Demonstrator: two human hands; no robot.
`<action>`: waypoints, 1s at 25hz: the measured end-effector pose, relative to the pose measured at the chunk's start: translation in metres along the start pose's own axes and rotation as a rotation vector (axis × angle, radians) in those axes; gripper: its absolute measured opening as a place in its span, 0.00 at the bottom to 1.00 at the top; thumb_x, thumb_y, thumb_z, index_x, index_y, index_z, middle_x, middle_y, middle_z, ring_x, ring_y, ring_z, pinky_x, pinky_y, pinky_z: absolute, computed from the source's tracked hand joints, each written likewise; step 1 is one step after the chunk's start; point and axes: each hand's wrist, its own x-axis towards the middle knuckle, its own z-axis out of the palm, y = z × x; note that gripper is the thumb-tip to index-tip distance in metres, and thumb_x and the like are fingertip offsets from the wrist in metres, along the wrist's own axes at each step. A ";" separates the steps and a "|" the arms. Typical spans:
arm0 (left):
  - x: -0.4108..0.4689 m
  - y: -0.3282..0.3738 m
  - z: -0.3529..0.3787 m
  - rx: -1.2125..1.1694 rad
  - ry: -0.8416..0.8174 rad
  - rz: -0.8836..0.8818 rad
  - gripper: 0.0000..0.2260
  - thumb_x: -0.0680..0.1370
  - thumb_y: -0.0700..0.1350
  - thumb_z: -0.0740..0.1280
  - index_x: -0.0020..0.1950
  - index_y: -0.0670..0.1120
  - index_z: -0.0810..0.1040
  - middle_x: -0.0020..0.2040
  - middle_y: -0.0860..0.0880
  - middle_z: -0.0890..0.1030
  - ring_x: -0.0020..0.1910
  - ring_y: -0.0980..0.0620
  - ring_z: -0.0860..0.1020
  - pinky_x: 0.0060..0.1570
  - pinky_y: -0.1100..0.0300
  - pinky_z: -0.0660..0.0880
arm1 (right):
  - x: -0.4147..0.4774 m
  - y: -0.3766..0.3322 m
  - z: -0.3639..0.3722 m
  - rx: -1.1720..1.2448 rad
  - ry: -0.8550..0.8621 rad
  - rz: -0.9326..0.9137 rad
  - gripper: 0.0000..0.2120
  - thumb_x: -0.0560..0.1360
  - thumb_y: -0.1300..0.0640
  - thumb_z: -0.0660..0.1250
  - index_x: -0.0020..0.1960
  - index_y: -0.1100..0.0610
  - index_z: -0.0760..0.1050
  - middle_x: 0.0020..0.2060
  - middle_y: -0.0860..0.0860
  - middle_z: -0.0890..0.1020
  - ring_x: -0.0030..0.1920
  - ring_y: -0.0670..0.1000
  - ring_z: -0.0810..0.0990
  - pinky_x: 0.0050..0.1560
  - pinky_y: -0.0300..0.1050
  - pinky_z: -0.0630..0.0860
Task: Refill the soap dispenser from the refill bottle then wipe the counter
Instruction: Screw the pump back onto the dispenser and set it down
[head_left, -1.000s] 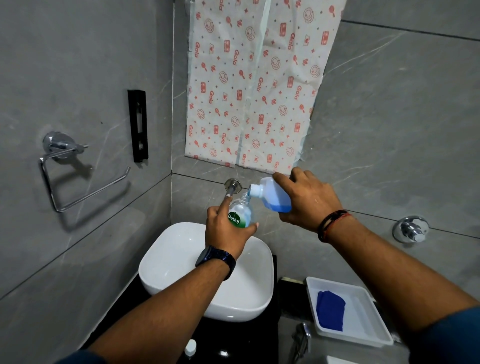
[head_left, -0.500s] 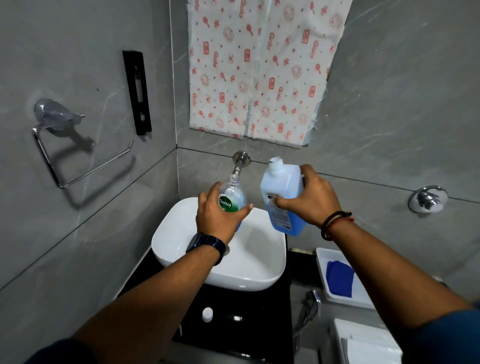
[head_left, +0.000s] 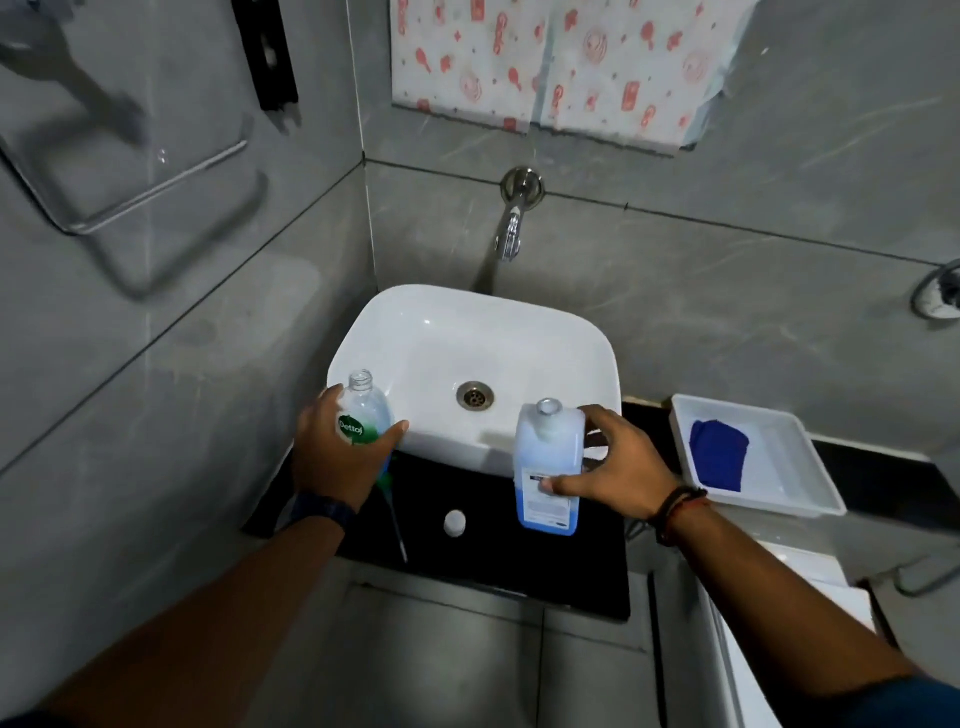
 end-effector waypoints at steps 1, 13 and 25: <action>-0.001 -0.015 -0.002 -0.003 -0.018 0.011 0.29 0.57 0.55 0.80 0.54 0.49 0.75 0.49 0.48 0.79 0.46 0.46 0.78 0.43 0.58 0.74 | -0.003 0.008 0.011 -0.017 -0.018 0.002 0.33 0.51 0.42 0.81 0.53 0.45 0.73 0.48 0.44 0.79 0.46 0.44 0.80 0.42 0.40 0.79; -0.014 -0.122 0.020 -0.053 -0.029 -0.160 0.31 0.56 0.53 0.81 0.53 0.47 0.74 0.53 0.46 0.78 0.51 0.48 0.76 0.50 0.54 0.75 | -0.008 0.087 0.079 0.234 -0.060 0.051 0.36 0.58 0.60 0.81 0.62 0.49 0.72 0.59 0.48 0.77 0.59 0.46 0.77 0.55 0.47 0.78; -0.027 -0.140 0.024 -0.083 -0.003 -0.073 0.32 0.55 0.46 0.82 0.55 0.48 0.72 0.54 0.45 0.75 0.51 0.52 0.73 0.49 0.65 0.70 | -0.006 0.038 0.083 -0.121 0.591 -0.271 0.22 0.71 0.41 0.64 0.54 0.58 0.73 0.48 0.50 0.77 0.51 0.51 0.73 0.50 0.40 0.68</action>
